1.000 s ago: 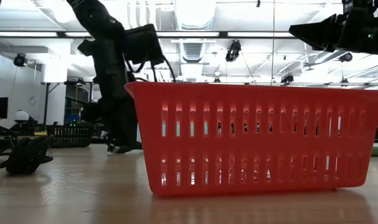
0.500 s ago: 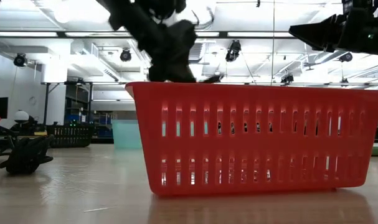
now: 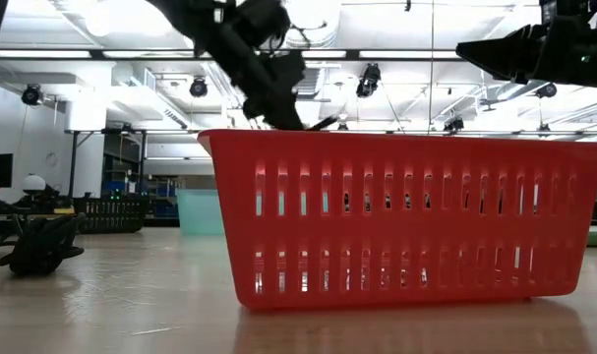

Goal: Pick and place items into bin
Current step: Put the top black charger cable into the green bin

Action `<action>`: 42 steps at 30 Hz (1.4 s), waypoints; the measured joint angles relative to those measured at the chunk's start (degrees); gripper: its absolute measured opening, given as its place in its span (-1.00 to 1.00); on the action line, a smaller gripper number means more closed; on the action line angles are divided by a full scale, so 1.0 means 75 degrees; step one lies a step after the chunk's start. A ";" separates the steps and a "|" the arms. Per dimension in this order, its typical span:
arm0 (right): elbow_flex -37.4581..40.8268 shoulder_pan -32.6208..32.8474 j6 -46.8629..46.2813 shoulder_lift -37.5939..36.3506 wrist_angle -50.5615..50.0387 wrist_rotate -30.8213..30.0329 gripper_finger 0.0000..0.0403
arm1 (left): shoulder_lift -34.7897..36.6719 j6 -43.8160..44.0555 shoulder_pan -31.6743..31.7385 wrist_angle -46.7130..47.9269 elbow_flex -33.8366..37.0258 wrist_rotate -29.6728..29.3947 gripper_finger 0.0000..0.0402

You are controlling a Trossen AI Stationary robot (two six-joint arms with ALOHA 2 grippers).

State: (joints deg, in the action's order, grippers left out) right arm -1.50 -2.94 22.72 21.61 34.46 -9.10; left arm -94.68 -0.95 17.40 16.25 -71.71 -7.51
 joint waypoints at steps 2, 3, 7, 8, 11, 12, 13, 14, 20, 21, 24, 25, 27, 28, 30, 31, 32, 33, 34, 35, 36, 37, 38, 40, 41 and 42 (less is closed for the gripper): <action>0.0000 0.0001 0.0000 0.0000 0.0000 0.0001 -0.71 | -0.0002 0.0014 0.0351 0.0150 0.0051 0.0000 -0.92; 0.0000 -0.0001 0.0000 0.0000 0.0000 0.0000 -0.71 | -0.0002 0.0042 0.0512 0.0164 0.0095 -0.0001 -0.92; 0.0000 -0.0001 0.0003 0.0000 0.0000 0.0000 -0.71 | -0.0002 0.0079 0.1066 0.0512 0.0178 0.0002 -0.92; 0.0000 -0.0001 0.0009 0.0000 0.0000 0.0000 -0.71 | -0.0002 0.0065 0.1173 0.0617 0.0178 0.0010 -0.92; 0.0000 -0.0001 0.0026 0.0000 -0.0003 0.0000 -0.71 | -0.0002 -0.0190 0.1440 0.0834 0.0224 0.0006 -0.92; 0.0000 -0.0001 0.0028 0.0000 -0.0009 0.0000 -0.71 | -0.0002 -0.0346 0.1506 0.0911 0.0247 -0.0003 -0.92; 0.0000 0.0002 0.0033 0.0000 -0.0012 0.0000 -0.71 | -0.0002 -0.0504 0.1561 0.0962 0.0270 -0.0008 -0.92; 0.0000 -0.0001 0.0042 0.0000 -0.0012 0.0000 -0.71 | -0.0002 -0.0635 0.1597 0.0962 0.0302 0.0000 -0.92; 0.0000 0.0000 0.0060 0.0000 -0.0050 0.0000 -0.71 | -0.0002 -0.1781 0.1705 0.0966 0.0752 -0.0164 -0.92; 0.0000 0.0002 0.0061 0.0000 -0.0065 0.0001 -0.71 | -0.0002 -0.1969 0.1730 0.0964 0.0821 -0.0292 -0.92; 0.0000 0.0002 0.0061 0.0000 -0.0085 0.0000 -0.71 | -0.0002 -0.2198 0.1841 0.0942 0.0960 -0.0719 -0.92; 0.0000 -0.0001 0.0064 0.0000 -0.0091 0.0003 -0.71 | -0.0002 -0.2203 0.1897 0.0944 0.0992 -0.0804 -0.92; 0.0000 0.0000 0.0104 0.0000 -0.0093 0.0000 -0.71 | -0.0002 -0.2206 0.2011 0.0908 0.1063 -0.0847 -0.92; 0.0000 0.0000 0.0153 -0.0002 -0.0097 0.0000 -0.71 | -0.0002 -0.2212 0.2060 0.0883 0.1104 -0.0852 -0.92; 0.0000 0.0000 0.0198 0.0000 -0.0121 0.0000 -0.71 | -0.0002 -0.2369 0.2115 0.0863 0.1202 -0.0855 -0.92; 0.0000 0.0002 0.0198 0.0000 -0.0122 0.0001 -0.71 | -0.0002 -0.2467 0.2130 0.0857 0.1246 -0.0854 -0.92; 0.0000 -0.0001 0.0198 -0.0003 -0.0119 0.0000 -0.71 | -0.0002 -0.2518 0.2143 0.0854 0.1281 -0.0857 -0.92; 0.0000 0.0002 0.0198 -0.0003 -0.0119 0.0000 -0.71 | -0.0002 -0.2530 0.2158 0.0834 0.1309 -0.0854 -0.92; 0.0000 0.0002 0.0199 -0.0003 -0.0120 0.0000 -0.71 | -0.0002 -0.2530 0.2169 0.0837 0.1312 -0.0854 -0.92; 0.0000 0.0000 0.0201 -0.0003 -0.0125 0.0000 -0.71 | -0.0002 -0.2530 0.2183 0.0810 0.1312 -0.0856 -0.92; 0.0000 0.0001 0.0201 -0.0003 -0.0130 0.0000 -0.71 | -0.0002 -0.2530 0.2183 0.0752 0.1312 -0.0857 -0.92; 0.0000 0.0002 0.0201 -0.0002 -0.0134 0.0000 -0.71 | -0.0002 -0.2530 0.2189 0.0672 0.1312 -0.0864 -0.91; 0.0000 0.0002 0.0201 -0.0003 -0.0139 0.0001 -0.71 | -0.0002 -0.2532 0.2189 0.0586 0.1312 -0.0869 -0.90; 0.0000 0.0001 0.0201 -0.0003 -0.0140 0.0000 -0.71 | -0.0002 -0.2537 0.2187 0.0395 0.1312 -0.0880 -0.85; 0.0000 0.0001 0.0201 -0.0003 -0.0144 0.0001 -0.71 | -0.0002 -0.2543 0.2187 0.0321 0.1312 -0.0912 -0.81; 0.0000 -0.0001 0.0201 -0.0003 -0.0146 0.0000 -0.71 | -0.0002 -0.2546 0.2184 0.0249 0.1312 -0.0961 -0.77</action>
State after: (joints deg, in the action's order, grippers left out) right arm -1.50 -2.94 24.23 21.58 33.36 -9.10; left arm -94.70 -20.04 33.78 18.12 -61.87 -14.72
